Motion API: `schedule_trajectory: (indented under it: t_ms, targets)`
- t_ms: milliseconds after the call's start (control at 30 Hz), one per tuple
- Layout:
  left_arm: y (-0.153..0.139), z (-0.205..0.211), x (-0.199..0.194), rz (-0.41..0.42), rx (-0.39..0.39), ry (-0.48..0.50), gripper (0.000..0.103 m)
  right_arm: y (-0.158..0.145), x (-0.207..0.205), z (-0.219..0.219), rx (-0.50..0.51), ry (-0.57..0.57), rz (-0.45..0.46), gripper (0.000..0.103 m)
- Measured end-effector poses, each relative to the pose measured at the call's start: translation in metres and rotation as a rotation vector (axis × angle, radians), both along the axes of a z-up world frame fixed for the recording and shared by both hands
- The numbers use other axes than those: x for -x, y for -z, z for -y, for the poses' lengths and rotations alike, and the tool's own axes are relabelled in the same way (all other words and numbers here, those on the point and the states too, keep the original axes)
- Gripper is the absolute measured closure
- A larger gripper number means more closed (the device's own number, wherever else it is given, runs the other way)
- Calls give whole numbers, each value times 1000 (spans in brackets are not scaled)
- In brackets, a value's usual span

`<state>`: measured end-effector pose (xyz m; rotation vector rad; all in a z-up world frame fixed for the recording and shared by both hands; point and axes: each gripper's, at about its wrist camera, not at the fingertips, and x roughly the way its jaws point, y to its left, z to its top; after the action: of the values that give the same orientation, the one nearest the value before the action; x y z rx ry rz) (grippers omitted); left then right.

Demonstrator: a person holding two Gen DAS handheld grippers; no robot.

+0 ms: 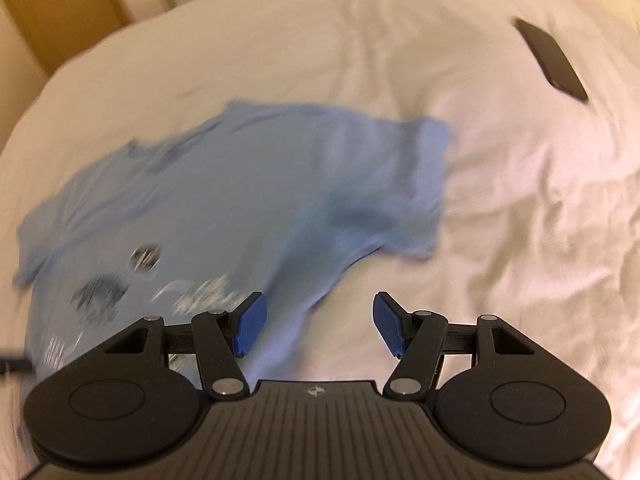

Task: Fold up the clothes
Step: 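Grasp the T-shirt hem with the right gripper and straighten it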

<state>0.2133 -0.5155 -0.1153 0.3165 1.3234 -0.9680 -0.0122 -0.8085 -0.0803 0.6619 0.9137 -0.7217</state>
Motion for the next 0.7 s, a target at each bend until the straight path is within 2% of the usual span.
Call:
schedule_trajectory:
  t_ms: [200, 333, 367, 400, 433, 467, 533, 567, 633, 667, 700]
  targets:
    - [2, 28, 66, 6, -66, -6, 70, 54, 30, 70, -165, 127, 159, 41]
    - [0, 48, 96, 10, -70, -2, 70, 72, 41, 96, -206, 145, 231, 45]
    - [-2, 52, 101, 13, -66, 6, 69, 76, 43, 102, -213, 142, 237, 51]
    - [-3, 55, 106, 16, -67, 16, 69, 76, 45, 107, -204, 141, 241, 71]
    - [-5, 58, 110, 20, -70, 26, 69, 74, 48, 112, -180, 142, 244, 86]
    - [-6, 62, 113, 27, -74, 35, 69, 71, 49, 117, -150, 135, 237, 94]
    - [-8, 65, 117, 40, -81, 41, 69, 65, 51, 131, -92, 112, 218, 91]
    - [-7, 65, 118, 40, -86, 33, 69, 64, 51, 140, -79, 99, 218, 87]
    - [-5, 66, 119, 41, -96, 16, 69, 63, 46, 157, -60, 69, 219, 62]
    - [-4, 67, 120, 39, -102, 11, 69, 62, 44, 165, -44, 52, 217, 42]
    - [-3, 67, 120, 37, -108, 5, 69, 61, 41, 172, -23, 31, 214, 41]
